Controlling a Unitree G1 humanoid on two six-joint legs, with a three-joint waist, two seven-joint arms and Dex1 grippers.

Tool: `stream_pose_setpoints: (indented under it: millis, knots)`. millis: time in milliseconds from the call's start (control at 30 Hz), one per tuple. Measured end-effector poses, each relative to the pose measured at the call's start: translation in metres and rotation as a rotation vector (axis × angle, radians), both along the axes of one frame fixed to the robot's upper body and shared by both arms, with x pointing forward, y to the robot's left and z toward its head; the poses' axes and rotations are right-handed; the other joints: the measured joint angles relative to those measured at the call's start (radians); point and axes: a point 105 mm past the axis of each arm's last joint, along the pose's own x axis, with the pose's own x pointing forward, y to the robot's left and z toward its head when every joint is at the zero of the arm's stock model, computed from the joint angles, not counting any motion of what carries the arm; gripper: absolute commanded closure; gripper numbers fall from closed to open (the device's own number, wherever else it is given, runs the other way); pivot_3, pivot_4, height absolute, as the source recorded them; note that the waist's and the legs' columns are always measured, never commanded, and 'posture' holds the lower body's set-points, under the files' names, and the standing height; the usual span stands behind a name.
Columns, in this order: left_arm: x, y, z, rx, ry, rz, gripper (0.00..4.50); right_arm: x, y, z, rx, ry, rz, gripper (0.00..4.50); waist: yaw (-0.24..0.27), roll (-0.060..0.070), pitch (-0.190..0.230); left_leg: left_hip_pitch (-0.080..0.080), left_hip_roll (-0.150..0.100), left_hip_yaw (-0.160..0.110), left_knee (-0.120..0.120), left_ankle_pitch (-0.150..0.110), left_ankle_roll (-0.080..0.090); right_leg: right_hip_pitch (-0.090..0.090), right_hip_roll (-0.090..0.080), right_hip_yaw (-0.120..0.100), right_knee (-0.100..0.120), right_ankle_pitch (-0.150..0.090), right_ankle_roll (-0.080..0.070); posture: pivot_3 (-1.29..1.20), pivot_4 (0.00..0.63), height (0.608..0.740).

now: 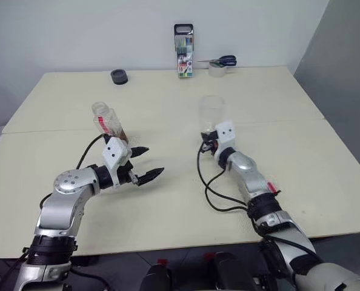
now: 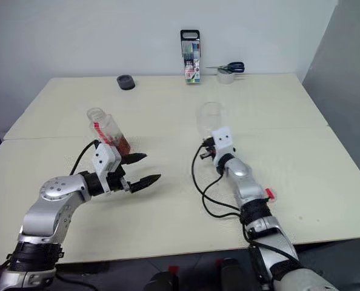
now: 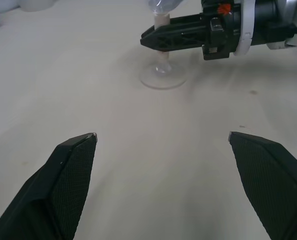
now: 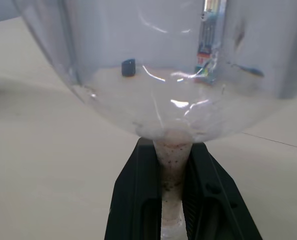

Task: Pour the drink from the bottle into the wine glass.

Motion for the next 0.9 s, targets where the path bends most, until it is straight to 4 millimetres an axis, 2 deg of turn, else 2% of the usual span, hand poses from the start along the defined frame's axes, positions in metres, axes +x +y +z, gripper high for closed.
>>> stream_pose_setpoints:
  millis: [200,567,633,700,800,900]
  knots:
    - [0.001,0.004,0.016,-0.002,-0.027,0.053,0.0,0.003,0.013,-0.002,-0.03,-0.015,0.044,4.27,0.0,0.0,0.0,0.0,-0.001,0.0,0.0,0.0,0.0,0.0,-0.001,0.0,-0.001,0.0,0.0,0.0,0.15,0.74]
    - [0.008,-0.011,0.051,-0.029,-0.085,0.032,0.0,0.004,0.014,-0.004,-0.029,-0.027,0.047,4.27,-0.002,0.0,0.0,0.001,-0.001,0.0,0.0,0.0,0.0,0.001,-0.001,0.0,0.0,0.0,0.0,0.0,0.15,0.74]
    - [0.009,-0.014,0.057,-0.035,-0.1,0.021,0.0,0.004,0.014,-0.004,-0.028,-0.027,0.046,3.53,-0.002,0.0,0.0,0.001,-0.001,0.0,0.0,0.0,0.0,0.001,-0.001,0.0,0.0,0.0,0.0,0.0,0.15,0.74]
    - [0.009,-0.019,0.062,-0.035,-0.119,0.01,0.0,0.002,0.015,-0.011,-0.036,0.0,0.053,2.97,-0.001,0.0,0.0,0.0,-0.001,0.0,0.0,0.0,0.0,0.0,-0.001,0.0,-0.001,0.0,0.0,0.0,0.15,0.74]
    - [0.009,-0.023,0.062,-0.038,-0.12,0.0,0.0,-0.002,0.014,-0.024,-0.039,0.044,0.055,1.95,0.0,0.003,0.003,-0.001,-0.002,0.0,-0.001,0.0,0.0,0.0,-0.002,0.0,-0.002,0.0,0.0,0.0,0.15,0.74]
    - [0.006,-0.029,0.065,-0.057,-0.131,-0.008,0.0,-0.002,0.014,-0.026,-0.04,0.051,0.056,0.85,0.002,0.003,0.003,-0.002,-0.003,0.0,-0.001,0.0,0.0,0.0,-0.003,0.0,-0.003,0.0,0.0,0.0,0.15,0.74]
